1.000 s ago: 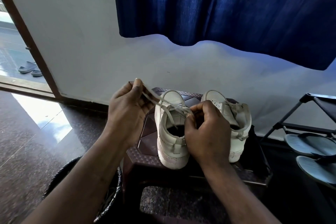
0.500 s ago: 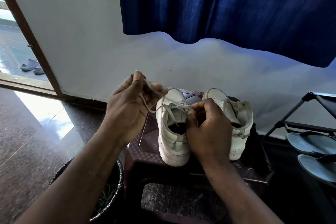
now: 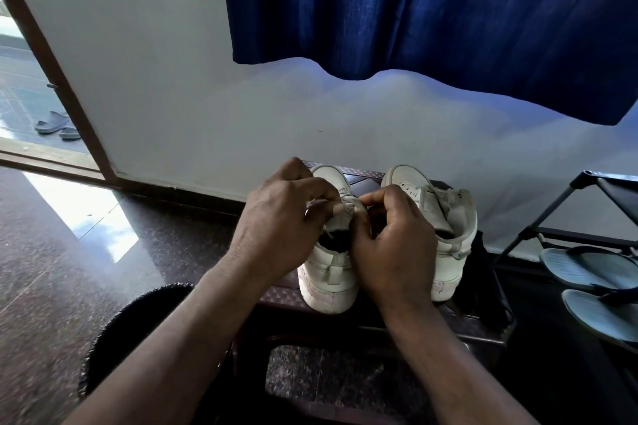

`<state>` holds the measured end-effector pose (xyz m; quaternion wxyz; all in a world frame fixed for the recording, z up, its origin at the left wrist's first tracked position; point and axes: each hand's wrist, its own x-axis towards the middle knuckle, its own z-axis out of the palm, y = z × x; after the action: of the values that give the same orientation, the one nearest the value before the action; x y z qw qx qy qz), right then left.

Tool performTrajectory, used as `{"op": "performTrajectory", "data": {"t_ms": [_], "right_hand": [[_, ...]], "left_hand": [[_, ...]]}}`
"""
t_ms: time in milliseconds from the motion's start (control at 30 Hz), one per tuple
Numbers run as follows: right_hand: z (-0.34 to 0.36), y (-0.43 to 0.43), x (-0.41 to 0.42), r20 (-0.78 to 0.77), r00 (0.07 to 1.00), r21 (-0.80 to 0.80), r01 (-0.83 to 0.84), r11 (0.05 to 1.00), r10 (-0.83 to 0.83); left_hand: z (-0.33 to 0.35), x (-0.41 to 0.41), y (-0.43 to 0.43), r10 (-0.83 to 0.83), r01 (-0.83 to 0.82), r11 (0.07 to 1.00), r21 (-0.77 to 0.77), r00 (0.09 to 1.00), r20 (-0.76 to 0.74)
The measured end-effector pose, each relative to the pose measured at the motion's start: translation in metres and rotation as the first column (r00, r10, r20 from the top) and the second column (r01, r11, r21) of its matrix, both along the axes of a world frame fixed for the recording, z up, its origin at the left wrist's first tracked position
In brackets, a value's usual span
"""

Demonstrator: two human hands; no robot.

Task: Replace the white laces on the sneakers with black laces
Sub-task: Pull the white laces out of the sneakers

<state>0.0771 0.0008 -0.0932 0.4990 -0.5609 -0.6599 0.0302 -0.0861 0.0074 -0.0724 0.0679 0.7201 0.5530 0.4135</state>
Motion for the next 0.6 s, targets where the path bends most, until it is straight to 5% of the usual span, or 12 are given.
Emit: {"op": "performTrajectory", "data": {"t_ms": [67,133,167,233,300,367,467,500,600], "right_hand": [[0.0,0.0,0.0,-0.006,1.0,0.005,-0.001,1.0,0.001],[0.0,-0.001,0.0,0.005,1.0,0.008,0.009,1.0,-0.009],[0.0,-0.001,-0.001,0.009,1.0,0.01,0.013,1.0,-0.013],[0.001,-0.001,-0.002,0.011,1.0,0.009,0.017,1.0,-0.017],[0.001,-0.001,-0.002,0.008,1.0,0.011,0.015,1.0,-0.015],[0.001,-0.001,-0.002,0.005,1.0,0.015,0.011,1.0,-0.011],[0.001,-0.001,-0.001,0.006,1.0,0.011,0.01,1.0,-0.01],[0.001,-0.001,-0.001,0.007,1.0,0.007,0.01,1.0,-0.011],[0.0,0.0,-0.001,0.009,1.0,0.006,0.011,1.0,-0.011]], "left_hand": [[-0.002,0.004,0.004,0.0,0.034,0.994,-0.104,0.95,0.314],[0.004,0.005,0.003,-0.018,0.241,0.956,-0.167,0.616,0.787],[0.009,0.005,0.001,0.005,0.326,0.932,-0.157,0.422,0.906],[0.014,0.002,-0.001,0.089,0.346,0.92,-0.184,0.272,0.958],[0.012,-0.003,0.003,0.143,0.282,0.936,-0.212,0.245,0.959],[0.009,-0.006,0.008,0.14,0.203,0.957,-0.21,0.312,0.94],[0.006,-0.008,0.005,0.042,0.067,0.984,-0.165,0.815,0.579],[0.004,-0.006,0.004,0.008,0.06,0.987,-0.149,0.909,0.417],[0.002,-0.001,0.0,-0.01,0.014,0.995,-0.099,0.999,0.042]]}}
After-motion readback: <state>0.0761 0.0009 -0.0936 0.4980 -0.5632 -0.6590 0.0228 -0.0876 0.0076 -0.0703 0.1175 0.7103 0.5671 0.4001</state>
